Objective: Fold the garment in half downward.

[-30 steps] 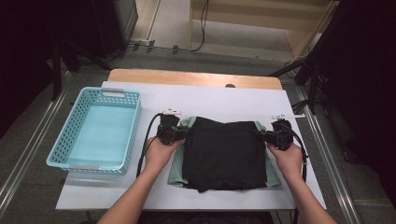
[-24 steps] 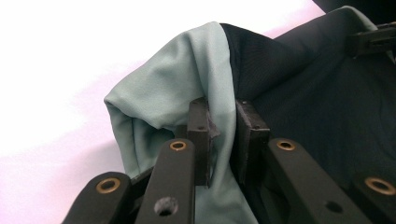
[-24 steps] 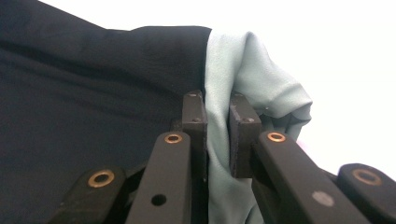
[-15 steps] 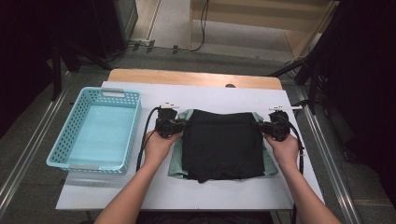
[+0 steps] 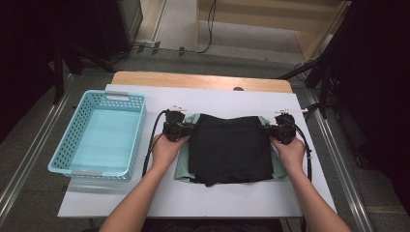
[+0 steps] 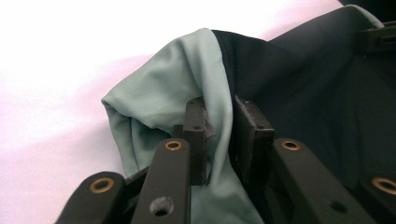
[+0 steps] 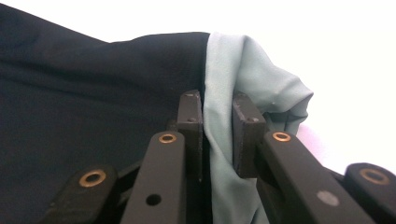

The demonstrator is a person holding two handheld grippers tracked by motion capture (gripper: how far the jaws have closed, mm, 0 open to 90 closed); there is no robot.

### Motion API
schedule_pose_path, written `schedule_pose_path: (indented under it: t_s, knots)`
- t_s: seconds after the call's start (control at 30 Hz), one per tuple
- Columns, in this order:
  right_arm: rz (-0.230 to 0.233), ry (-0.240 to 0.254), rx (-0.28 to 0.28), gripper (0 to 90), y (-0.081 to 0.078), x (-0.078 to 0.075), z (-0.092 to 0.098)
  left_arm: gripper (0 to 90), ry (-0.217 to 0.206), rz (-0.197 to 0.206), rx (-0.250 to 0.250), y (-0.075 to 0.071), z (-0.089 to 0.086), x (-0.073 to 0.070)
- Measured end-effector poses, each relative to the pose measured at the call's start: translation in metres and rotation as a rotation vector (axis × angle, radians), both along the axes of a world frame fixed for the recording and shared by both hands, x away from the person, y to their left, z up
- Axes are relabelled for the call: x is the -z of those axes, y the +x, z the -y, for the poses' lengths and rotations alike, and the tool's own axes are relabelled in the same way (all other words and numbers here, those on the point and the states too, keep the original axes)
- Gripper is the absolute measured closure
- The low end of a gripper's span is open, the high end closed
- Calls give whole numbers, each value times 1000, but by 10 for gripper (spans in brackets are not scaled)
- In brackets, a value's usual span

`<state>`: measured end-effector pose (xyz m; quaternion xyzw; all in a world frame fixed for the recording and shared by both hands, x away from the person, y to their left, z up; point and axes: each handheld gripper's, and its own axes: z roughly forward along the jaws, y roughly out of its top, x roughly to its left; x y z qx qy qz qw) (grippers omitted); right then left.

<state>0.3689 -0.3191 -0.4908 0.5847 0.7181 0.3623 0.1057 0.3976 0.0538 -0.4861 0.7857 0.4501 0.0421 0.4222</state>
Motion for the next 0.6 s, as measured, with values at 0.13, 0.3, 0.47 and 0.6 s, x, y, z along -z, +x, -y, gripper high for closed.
schedule_pose_path:
  t_s: [0.13,0.3,0.47,0.6]
  knots:
    - [-8,1,0,686,0,2,1,647,-17,-19,6,2,0,2]
    - [2,-16,-17,584,0,2,0,434,-28,-42,32,3,1,3]
    - [14,-28,-38,480,-1,1,-2,330,-5,-34,58,2,5,0]
    - [24,-27,-42,424,-2,0,-2,319,-2,-30,59,1,4,-2]
